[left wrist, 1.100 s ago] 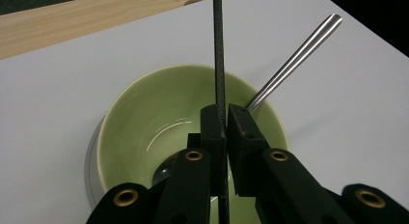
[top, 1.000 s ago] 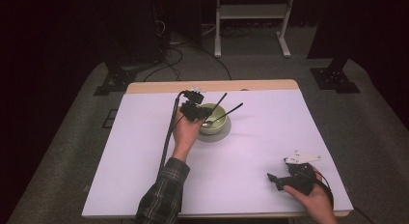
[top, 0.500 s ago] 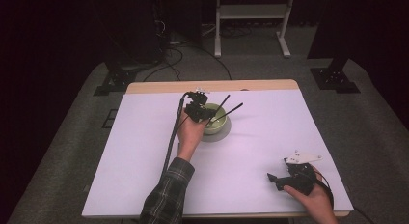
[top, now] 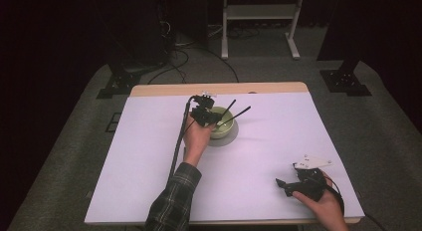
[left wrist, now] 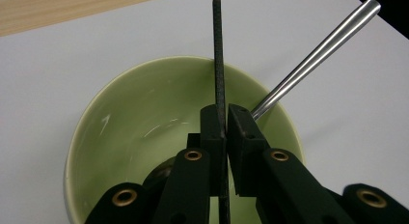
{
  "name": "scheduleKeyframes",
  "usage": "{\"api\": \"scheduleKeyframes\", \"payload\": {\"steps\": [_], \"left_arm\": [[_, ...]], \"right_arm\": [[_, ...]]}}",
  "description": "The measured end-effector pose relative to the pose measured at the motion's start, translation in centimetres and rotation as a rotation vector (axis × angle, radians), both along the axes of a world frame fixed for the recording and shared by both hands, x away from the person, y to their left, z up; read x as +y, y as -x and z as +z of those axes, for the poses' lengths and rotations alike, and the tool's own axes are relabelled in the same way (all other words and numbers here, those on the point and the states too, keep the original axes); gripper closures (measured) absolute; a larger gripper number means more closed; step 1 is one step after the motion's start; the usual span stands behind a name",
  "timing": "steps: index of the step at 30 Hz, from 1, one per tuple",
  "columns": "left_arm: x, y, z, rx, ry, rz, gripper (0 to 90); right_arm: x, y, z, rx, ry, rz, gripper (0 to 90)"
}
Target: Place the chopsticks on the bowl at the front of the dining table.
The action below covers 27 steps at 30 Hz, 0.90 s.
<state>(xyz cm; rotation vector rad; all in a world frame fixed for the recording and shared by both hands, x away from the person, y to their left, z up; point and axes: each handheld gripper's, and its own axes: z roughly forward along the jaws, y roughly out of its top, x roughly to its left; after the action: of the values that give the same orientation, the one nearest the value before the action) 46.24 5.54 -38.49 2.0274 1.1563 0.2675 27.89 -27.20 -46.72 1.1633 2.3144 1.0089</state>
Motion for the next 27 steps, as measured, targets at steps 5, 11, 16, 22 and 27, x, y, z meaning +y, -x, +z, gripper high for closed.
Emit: {"api": "scheduleKeyframes", "payload": {"steps": [5,11,16,22,27], "left_arm": [[-0.1,0.0,0.0,-0.004,0.002,0.009,83.2],[0.1,0.1,0.2,-0.016,-0.001,0.014,72.1],[0.6,0.5,1.0,-0.034,0.001,0.015,64.5],[1.7,1.0,1.9,-0.049,-0.016,0.026,53.9],[2.8,1.7,3.1,-0.069,-0.046,0.030,41.3]], "right_arm": [[0.0,0.0,0.0,0.000,0.000,0.000,11.1],[0.0,0.0,0.0,-0.001,0.000,0.000,11.1],[0.0,0.0,0.0,0.001,0.000,0.000,11.1],[0.0,0.0,0.0,0.000,0.000,-0.001,11.1],[0.0,0.0,0.0,0.000,0.000,-0.001,11.1]]}}
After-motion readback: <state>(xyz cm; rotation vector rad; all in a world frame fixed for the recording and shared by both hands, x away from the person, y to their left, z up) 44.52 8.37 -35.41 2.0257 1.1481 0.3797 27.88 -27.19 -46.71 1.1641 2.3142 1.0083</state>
